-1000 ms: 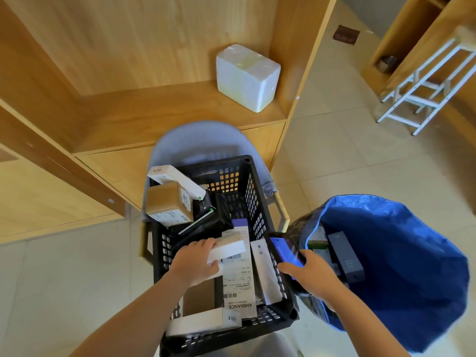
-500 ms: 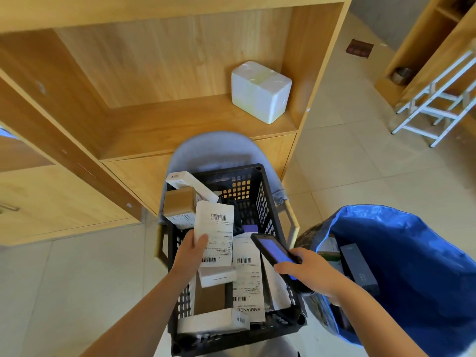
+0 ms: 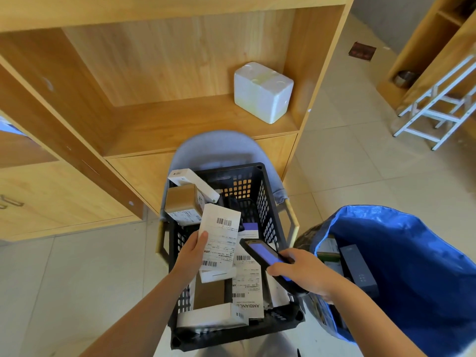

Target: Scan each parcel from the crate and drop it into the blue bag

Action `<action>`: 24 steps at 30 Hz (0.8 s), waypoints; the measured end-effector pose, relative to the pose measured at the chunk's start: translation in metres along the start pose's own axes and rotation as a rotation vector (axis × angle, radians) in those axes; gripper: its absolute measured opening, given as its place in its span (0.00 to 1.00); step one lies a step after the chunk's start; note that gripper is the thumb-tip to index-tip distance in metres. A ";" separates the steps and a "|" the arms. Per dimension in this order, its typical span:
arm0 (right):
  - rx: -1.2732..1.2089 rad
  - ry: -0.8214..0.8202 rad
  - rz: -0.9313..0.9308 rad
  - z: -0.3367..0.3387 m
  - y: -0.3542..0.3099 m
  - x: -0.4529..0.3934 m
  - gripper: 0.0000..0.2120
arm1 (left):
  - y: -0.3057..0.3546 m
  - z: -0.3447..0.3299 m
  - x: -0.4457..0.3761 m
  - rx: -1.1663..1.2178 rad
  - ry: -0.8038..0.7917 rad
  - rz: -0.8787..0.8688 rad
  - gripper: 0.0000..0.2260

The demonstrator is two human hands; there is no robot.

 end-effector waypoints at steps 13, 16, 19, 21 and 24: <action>-0.027 -0.007 0.010 -0.002 0.006 0.009 0.21 | 0.011 -0.004 0.014 -0.040 -0.021 -0.042 0.12; -0.044 0.052 0.008 0.005 0.018 0.010 0.19 | 0.018 -0.008 0.013 -0.058 -0.004 -0.101 0.10; -0.117 0.130 0.003 0.018 0.032 0.016 0.17 | 0.036 -0.019 0.014 -0.057 -0.007 -0.150 0.07; -0.174 0.179 -0.005 0.030 0.043 0.023 0.14 | 0.053 -0.032 0.014 -0.072 -0.026 -0.194 0.08; -0.241 0.246 -0.023 0.054 0.070 0.036 0.13 | 0.078 -0.060 0.012 -0.113 -0.062 -0.242 0.08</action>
Point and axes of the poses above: each hand's wrist, its own x-axis away from the middle knuckle, its own z-axis out of the back of the hand, y = z × x, the point moved 7 cm from there along -x, towards the middle knuckle, and after that the axes turned 15 degrees about -x, right-handed, at the moved point
